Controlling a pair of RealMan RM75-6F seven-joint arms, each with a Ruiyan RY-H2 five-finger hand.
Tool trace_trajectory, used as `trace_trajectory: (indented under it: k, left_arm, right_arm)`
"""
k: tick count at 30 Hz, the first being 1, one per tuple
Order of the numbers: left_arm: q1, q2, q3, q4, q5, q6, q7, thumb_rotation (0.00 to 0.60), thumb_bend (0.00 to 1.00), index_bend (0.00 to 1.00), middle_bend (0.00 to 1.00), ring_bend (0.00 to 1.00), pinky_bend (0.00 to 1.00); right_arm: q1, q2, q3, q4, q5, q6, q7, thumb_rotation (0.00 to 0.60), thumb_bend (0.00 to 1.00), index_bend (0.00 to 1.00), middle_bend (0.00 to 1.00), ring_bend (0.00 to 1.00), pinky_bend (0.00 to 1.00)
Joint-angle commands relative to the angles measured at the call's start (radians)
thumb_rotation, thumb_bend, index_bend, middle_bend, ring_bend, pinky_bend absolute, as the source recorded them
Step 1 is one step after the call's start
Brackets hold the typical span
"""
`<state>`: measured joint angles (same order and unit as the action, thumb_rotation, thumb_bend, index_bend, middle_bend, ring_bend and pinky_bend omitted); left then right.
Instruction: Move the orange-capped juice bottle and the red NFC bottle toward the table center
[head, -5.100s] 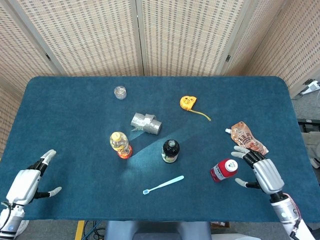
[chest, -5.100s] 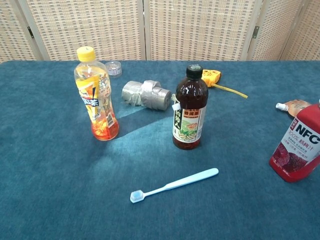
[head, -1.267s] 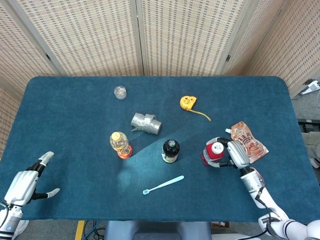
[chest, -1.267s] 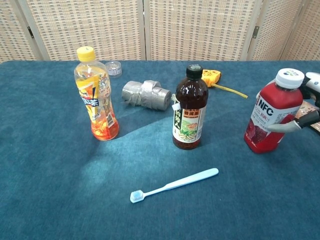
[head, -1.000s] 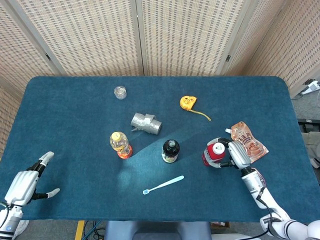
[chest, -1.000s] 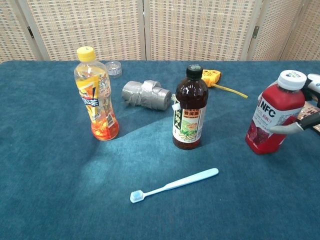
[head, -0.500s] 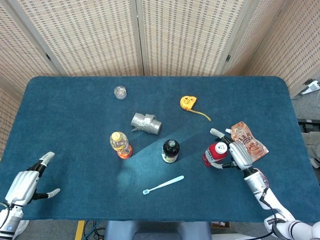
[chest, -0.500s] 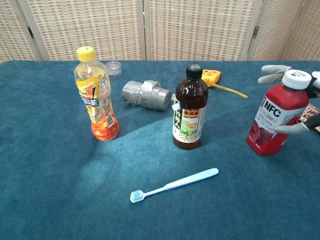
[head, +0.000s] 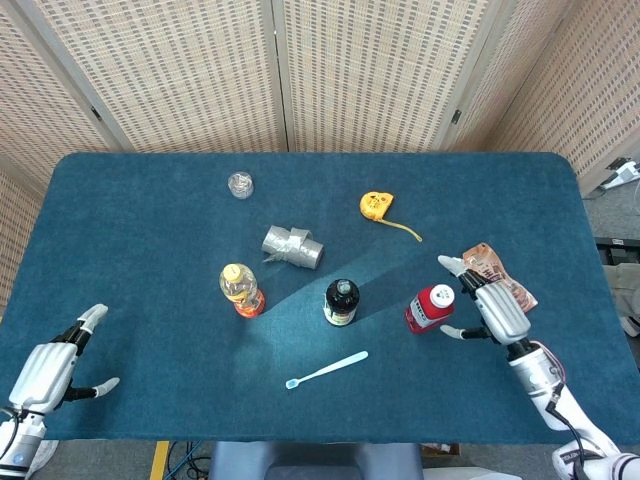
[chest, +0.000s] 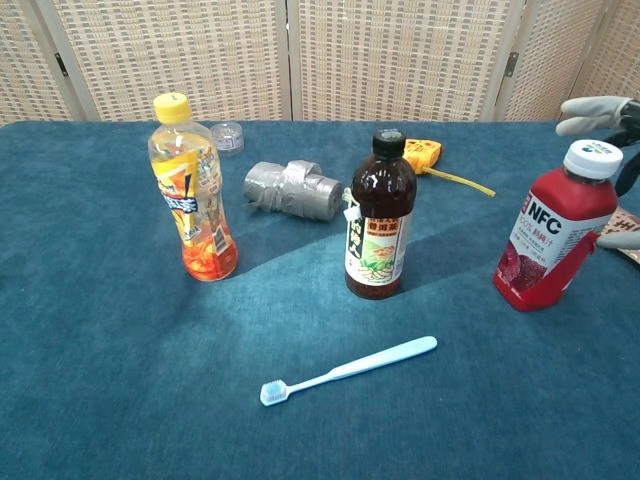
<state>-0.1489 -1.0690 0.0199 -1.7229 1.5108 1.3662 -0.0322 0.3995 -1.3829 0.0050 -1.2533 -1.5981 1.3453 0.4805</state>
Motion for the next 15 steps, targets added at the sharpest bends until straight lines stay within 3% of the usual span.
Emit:
trace_trajectory:
  k: [1, 7, 12, 15]
  left_arm:
    - [0.005, -0.001, 0.000, -0.002, 0.002, 0.008, 0.005, 0.600, 0.06, 0.04, 0.07, 0.23, 0.38]
    - [0.022, -0.008, -0.001, -0.002, 0.002, 0.040, 0.033, 0.600, 0.06, 0.05, 0.07, 0.23, 0.38]
    - [0.046, -0.011, -0.008, -0.008, 0.007, 0.090, 0.070, 0.600, 0.06, 0.06, 0.07, 0.23, 0.38]
    - [0.057, -0.018, -0.016, -0.013, 0.007, 0.119, 0.099, 0.600, 0.06, 0.06, 0.07, 0.23, 0.38]
  right_arm:
    - [-0.045, 0.119, -0.010, -0.151, 0.035, 0.004, -0.180, 0.600, 0.00, 0.04, 0.15, 0.21, 0.40]
    - [-0.125, 0.233, -0.038, -0.319, 0.074, 0.047, -0.392, 0.600, 0.00, 0.08, 0.17, 0.20, 0.38]
    - [-0.199, 0.288, -0.072, -0.402, 0.060, 0.115, -0.477, 0.600, 0.00, 0.08, 0.17, 0.19, 0.37]
    - [-0.230, 0.290, -0.078, -0.409, 0.035, 0.159, -0.466, 0.600, 0.00, 0.08, 0.18, 0.20, 0.37]
